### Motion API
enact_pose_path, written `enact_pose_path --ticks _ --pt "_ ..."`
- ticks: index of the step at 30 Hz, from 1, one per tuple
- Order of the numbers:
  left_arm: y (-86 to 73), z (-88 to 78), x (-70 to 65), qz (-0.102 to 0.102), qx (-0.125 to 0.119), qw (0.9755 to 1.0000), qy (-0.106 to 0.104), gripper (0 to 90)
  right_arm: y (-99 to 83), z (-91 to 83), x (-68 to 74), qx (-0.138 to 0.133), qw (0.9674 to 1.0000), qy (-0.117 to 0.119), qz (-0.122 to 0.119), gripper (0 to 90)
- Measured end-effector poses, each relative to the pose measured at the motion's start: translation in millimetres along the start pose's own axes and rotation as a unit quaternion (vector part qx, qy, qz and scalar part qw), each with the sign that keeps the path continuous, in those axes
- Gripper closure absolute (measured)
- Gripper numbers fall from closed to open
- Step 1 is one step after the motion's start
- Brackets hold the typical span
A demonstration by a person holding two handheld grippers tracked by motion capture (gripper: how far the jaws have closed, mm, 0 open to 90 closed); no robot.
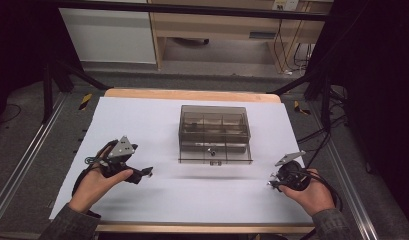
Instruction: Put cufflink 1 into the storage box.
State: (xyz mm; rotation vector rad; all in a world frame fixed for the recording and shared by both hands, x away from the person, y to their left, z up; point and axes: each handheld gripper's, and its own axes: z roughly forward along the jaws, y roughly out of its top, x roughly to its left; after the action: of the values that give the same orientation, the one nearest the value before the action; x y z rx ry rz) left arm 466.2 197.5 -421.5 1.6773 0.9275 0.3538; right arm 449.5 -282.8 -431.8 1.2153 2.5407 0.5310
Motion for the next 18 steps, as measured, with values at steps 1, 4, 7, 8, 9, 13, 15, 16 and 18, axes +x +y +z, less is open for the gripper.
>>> enact_pose_path --ticks 1,4,7,8,9,13,15,16,18 --pt "0.0 -1.7 1.6 0.008 0.007 0.9999 -0.003 7.0 -0.4 1.4 0.4 0.002 1.0000 0.002 -0.005 63.6" --pt "-0.7 -2.1 2.1 0.009 0.008 0.9999 -0.002 7.0 0.4 2.7 0.3 0.006 0.9999 0.003 -0.009 63.9" --pt "-2.5 -1.0 2.5 0.009 0.013 0.9999 -0.004 7.0 1.7 5.3 0.1 0.012 0.9999 0.010 -0.007 62.2" --pt "-3.0 -0.8 2.3 0.009 0.014 0.9998 -0.004 7.0 2.1 5.9 0.1 0.013 0.9998 0.010 -0.007 62.1" --pt "-3.6 -0.3 2.1 0.008 0.015 0.9998 -0.005 7.0 2.3 6.4 0.2 0.015 0.9998 0.012 -0.007 62.1" --pt "-5.9 1.8 -0.7 0.008 0.018 0.9998 -0.007 7.1 1.9 10.5 0.1 0.025 0.9996 0.012 -0.007 62.3" --pt "-6.5 2.4 -1.4 0.010 0.021 0.9997 -0.010 7.2 1.4 11.8 -0.4 0.031 0.9994 0.014 -0.003 62.3" --pt "-6.8 2.8 -1.8 0.009 0.020 0.9997 -0.011 7.2 1.1 12.3 -0.5 0.031 0.9994 0.013 -0.002 62.3" --pt "-7.3 3.3 -2.7 0.007 0.021 0.9997 -0.011 7.3 1.0 12.9 -1.0 0.031 0.9994 0.017 0.000 62.5"
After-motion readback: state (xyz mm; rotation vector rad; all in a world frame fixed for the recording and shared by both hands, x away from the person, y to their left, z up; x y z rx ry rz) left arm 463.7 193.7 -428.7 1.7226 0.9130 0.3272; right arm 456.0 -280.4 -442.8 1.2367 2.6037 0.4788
